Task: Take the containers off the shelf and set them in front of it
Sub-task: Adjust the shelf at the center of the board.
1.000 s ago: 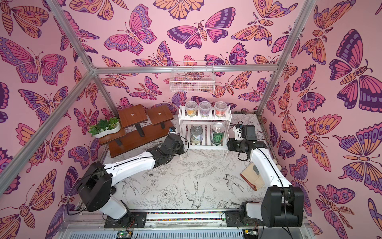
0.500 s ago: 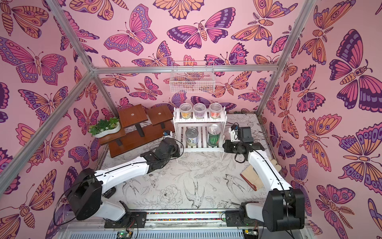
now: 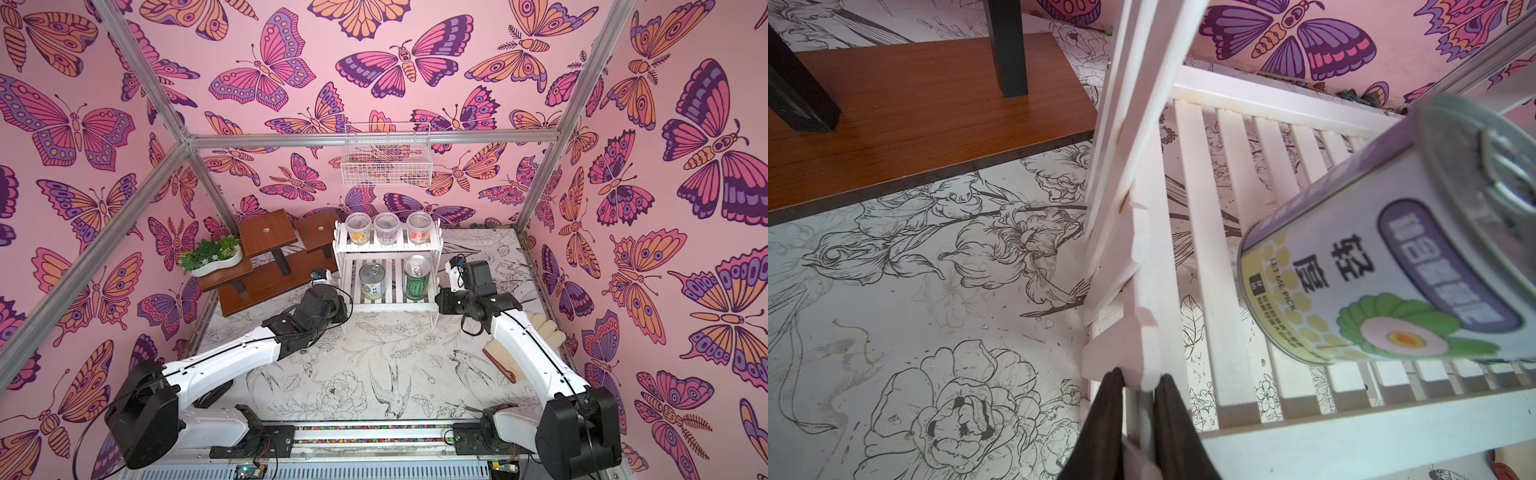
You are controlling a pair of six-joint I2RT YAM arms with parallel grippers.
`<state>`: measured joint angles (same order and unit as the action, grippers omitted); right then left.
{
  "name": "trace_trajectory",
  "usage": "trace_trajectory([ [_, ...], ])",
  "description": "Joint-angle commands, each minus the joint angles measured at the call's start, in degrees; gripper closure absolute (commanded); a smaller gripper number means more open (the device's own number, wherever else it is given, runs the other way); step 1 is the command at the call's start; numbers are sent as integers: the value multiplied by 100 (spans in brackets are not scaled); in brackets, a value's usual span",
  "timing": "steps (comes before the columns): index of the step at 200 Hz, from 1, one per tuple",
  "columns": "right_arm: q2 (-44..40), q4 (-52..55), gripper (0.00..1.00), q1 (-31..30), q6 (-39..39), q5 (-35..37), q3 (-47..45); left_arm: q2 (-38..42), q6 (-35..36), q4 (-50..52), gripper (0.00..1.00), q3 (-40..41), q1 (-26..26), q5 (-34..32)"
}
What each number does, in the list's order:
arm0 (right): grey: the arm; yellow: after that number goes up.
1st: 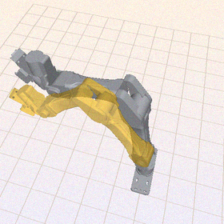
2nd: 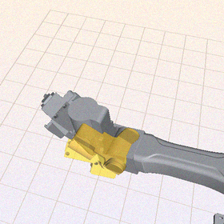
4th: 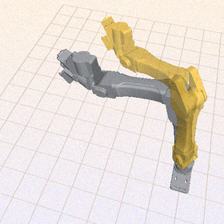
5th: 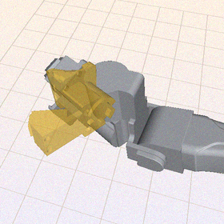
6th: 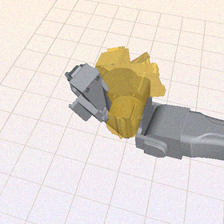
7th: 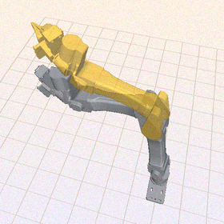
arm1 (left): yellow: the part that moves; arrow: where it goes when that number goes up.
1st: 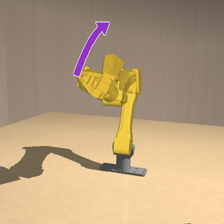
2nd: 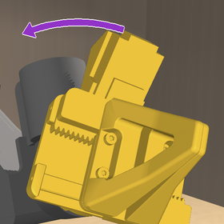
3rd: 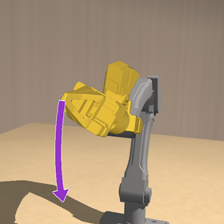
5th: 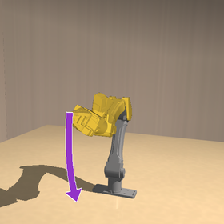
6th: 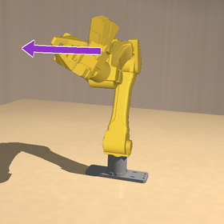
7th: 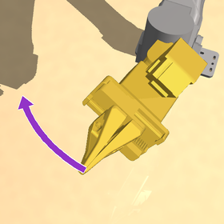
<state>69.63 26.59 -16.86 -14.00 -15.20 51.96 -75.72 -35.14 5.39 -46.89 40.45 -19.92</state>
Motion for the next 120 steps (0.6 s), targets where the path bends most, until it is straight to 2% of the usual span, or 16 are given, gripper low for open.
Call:
trace_trajectory([
  [1, -206, 673, 100, 129, 27, 427, -142, 61, 313, 1396, 96, 328, -417, -1048],
  [59, -367, 880, 100, 114, 47, 553, -88, 457, 249, 1496, 94, 438, -424, -1035],
  [88, -344, 870, 100, 114, 69, 596, -89, 384, 292, 1498, 85, 404, -430, -1048],
  [120, -357, 815, 92, 115, 38, 619, -116, 364, 314, 1494, 73, 370, -416, -1055],
])
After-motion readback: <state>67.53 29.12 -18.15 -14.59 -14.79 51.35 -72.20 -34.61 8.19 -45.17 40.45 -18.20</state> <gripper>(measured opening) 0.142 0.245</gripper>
